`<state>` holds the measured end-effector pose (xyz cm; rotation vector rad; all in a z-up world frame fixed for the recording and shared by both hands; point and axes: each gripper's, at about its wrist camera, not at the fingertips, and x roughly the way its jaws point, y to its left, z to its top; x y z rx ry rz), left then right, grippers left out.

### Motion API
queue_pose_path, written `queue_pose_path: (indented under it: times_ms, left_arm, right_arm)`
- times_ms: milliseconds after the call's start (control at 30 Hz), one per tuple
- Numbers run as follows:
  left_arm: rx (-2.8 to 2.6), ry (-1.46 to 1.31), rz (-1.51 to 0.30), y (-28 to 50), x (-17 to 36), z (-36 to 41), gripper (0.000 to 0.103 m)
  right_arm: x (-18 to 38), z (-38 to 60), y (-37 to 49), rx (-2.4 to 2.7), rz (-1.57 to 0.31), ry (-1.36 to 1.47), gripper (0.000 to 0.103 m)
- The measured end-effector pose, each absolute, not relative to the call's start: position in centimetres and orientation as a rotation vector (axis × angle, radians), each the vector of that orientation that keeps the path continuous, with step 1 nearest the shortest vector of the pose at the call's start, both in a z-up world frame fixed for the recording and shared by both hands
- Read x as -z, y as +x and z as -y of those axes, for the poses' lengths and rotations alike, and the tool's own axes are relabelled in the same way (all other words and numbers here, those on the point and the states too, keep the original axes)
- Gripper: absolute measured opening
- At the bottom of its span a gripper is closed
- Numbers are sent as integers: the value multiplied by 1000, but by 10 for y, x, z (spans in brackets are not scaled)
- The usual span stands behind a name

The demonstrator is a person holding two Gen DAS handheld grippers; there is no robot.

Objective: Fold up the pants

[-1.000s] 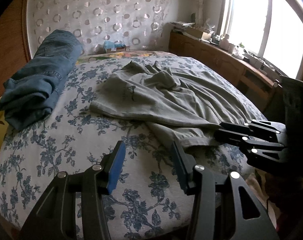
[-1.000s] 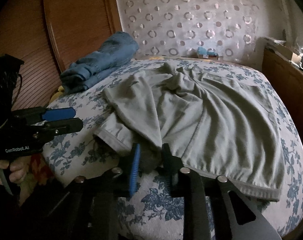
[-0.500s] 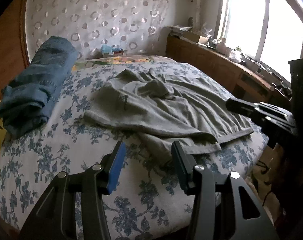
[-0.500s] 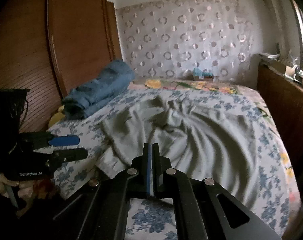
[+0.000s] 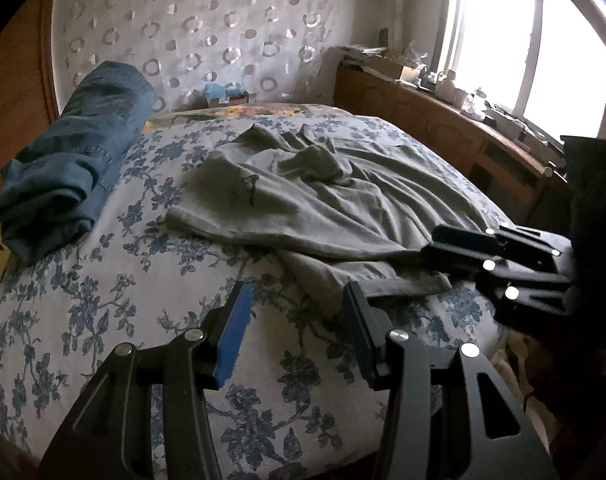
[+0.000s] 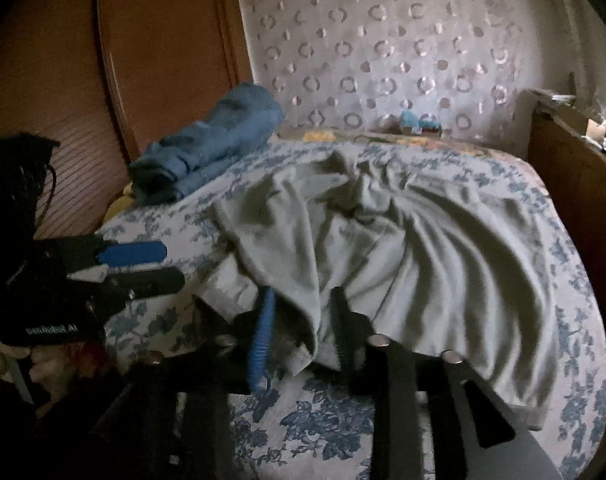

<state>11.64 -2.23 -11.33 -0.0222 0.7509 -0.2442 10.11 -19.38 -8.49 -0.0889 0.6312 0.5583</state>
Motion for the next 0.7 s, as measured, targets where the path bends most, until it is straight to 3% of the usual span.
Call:
queue_pose_path:
  times_ms: [267, 300, 333, 367, 700]
  left_arm:
    - [240, -32, -751, 115, 115, 20, 49]
    - [240, -33, -752, 115, 115, 20, 49]
    - [239, -34, -752, 114, 115, 19, 49]
    - [238, -35, -751, 114, 115, 19, 49]
    - [243, -37, -735, 112, 111, 20, 49]
  right_arm:
    - [93, 181, 118, -538, -699, -150, 33]
    - [94, 179, 119, -541, -700, -156, 28]
    - [94, 178, 120, -549, -703, -164, 12]
    - [93, 177, 119, -549, -695, -172, 7]
    - [60, 190, 109, -556, -553, -156, 3]
